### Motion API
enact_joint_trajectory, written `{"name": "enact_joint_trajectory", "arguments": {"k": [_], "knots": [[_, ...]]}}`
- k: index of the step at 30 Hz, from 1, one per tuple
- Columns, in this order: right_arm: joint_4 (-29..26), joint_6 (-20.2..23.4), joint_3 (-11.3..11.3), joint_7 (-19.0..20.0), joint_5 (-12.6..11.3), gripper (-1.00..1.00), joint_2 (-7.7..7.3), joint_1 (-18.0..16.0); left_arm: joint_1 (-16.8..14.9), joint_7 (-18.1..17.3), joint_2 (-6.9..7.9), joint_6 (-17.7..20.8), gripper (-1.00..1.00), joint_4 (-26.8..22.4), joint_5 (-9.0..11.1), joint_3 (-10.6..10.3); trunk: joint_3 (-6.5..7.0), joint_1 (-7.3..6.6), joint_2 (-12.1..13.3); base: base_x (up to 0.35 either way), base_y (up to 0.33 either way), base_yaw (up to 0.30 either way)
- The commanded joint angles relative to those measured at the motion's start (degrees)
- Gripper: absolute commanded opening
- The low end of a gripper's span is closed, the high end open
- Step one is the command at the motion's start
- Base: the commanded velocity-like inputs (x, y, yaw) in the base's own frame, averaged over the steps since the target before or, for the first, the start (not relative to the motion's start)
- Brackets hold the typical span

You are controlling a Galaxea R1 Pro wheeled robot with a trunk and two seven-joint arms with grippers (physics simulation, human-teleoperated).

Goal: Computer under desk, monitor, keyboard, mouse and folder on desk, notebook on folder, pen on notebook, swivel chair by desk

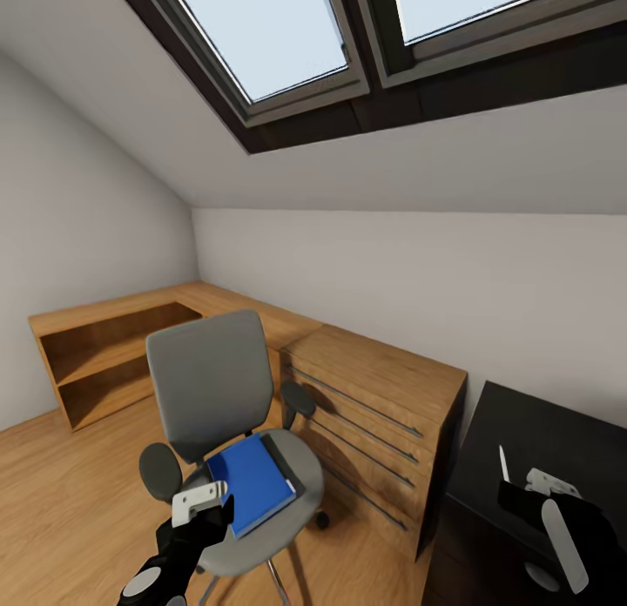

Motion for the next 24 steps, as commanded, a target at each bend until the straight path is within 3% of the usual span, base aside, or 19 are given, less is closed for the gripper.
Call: {"name": "enact_joint_trajectory", "arguments": {"k": [1,4,10,11,24], "knots": [[-0.1,0.2,0.0,-0.5,-0.7,-1.0,-0.01,0.0,0.0,0.5,0.06,0.1,1.0,-0.1,0.6,-0.1,-0.24,0.23,-0.5,0.0,0.0,0.0],[-0.1,0.2,0.0,-0.5,-0.7,-1.0,-0.01,0.0,0.0,0.5,0.06,0.1,1.0,-0.1,0.6,-0.1,-0.78,0.89,-1.7,0.0,0.0,0.0],[-0.2,0.2,0.0,-0.6,-0.6,-1.0,-0.01,0.0,0.0,0.5,0.06,0.1,1.0,-0.1,0.6,-0.1,-0.78,0.89,-1.7,0.0,0.0,0.0],[-0.2,0.2,0.0,-0.6,-0.6,1.0,-0.01,0.0,0.0,0.5,0.06,0.1,1.0,-0.1,0.6,-0.1,-0.78,0.89,-1.7,0.0,0.0,0.0],[-0.4,0.2,0.0,-0.7,-0.6,1.0,-0.01,0.0,-0.1,0.5,0.14,0.2,1.0,-0.1,0.6,-0.1,-0.78,0.89,-1.7,0.0,0.0,0.0]]}}
